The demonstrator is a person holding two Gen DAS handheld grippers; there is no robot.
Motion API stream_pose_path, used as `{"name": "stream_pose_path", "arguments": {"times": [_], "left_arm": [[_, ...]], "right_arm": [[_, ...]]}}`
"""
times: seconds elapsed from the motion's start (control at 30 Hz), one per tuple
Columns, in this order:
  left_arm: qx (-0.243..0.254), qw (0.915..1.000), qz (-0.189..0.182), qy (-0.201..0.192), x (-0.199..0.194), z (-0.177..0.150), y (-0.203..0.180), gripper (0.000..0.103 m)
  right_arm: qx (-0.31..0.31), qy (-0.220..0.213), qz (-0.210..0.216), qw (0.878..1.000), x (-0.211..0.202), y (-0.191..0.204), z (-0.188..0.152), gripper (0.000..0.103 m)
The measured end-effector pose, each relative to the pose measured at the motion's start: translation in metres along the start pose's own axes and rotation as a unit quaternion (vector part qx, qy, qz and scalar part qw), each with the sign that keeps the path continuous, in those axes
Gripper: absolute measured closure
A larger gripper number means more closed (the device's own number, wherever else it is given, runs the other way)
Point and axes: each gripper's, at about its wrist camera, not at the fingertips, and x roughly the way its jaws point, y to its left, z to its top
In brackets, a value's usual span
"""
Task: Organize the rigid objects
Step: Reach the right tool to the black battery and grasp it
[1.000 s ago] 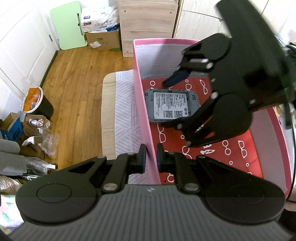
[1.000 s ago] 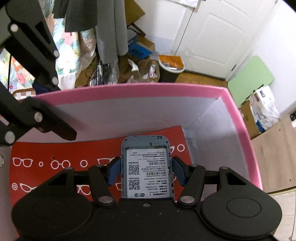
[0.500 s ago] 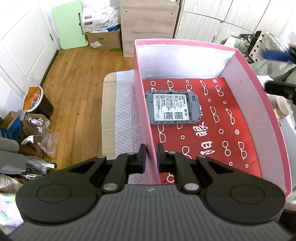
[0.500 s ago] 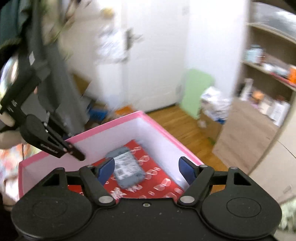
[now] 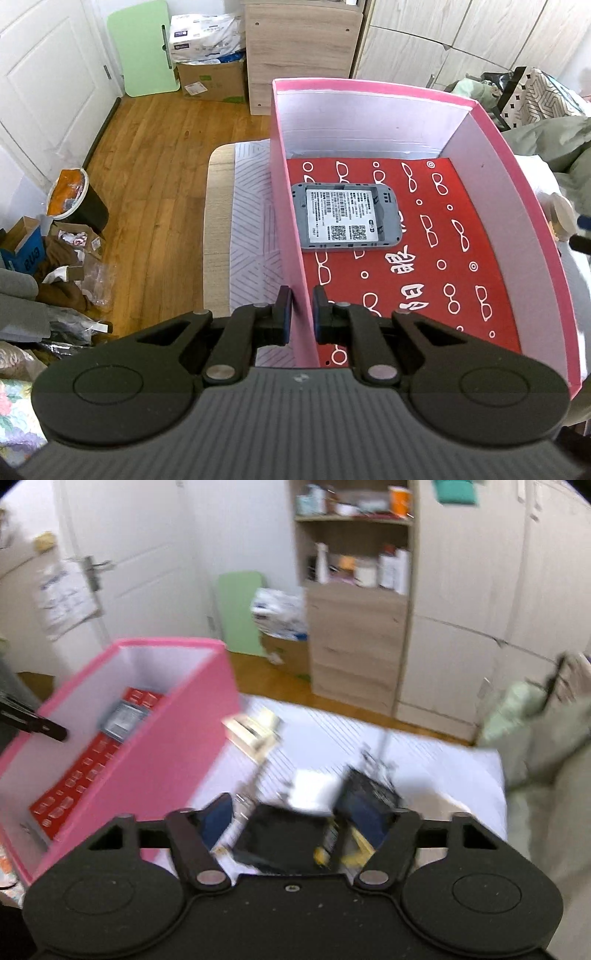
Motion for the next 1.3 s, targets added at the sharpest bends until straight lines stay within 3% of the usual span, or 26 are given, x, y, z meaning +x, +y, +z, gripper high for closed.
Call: {"name": "stream_pose_path", "arguments": {"times": [0.1, 0.37, 0.53, 0.7, 1.0, 1.3], "left_arm": [[-0.003, 1.0000, 0.003, 0.001, 0.000, 0.001, -0.001, 0.093], [-0.007, 0.9999, 0.008, 0.001, 0.000, 0.001, -0.002, 0.093], [-0.006, 0.9999, 0.010, -0.001, -0.003, 0.000, -0.003, 0.093], [-0.006, 0.9999, 0.010, -0.004, -0.004, -0.001, -0.004, 0.093], [-0.003, 1.0000, 0.008, -0.003, -0.005, -0.001, -0.004, 0.093], [-0.006, 1.0000, 0.006, -0.005, -0.006, 0.000, -0.004, 0.093]], "right_arm": [[0.006, 0.017, -0.010, 1.000, 0.010, -0.006, -0.009, 0.048], [-0.013, 0.008, -0.036, 0.999, 0.023, -0.027, -0.005, 0.048], [-0.124, 0.047, -0.052, 0.990, 0.051, -0.039, 0.007, 0.049], [-0.190, 0.084, -0.036, 0.978, 0.067, -0.051, 0.014, 0.050], [-0.207, 0.091, 0.063, 0.972, 0.064, -0.062, 0.020, 0.049], [-0.199, 0.100, 0.057, 0.973, 0.084, -0.063, 0.024, 0.047]]}}
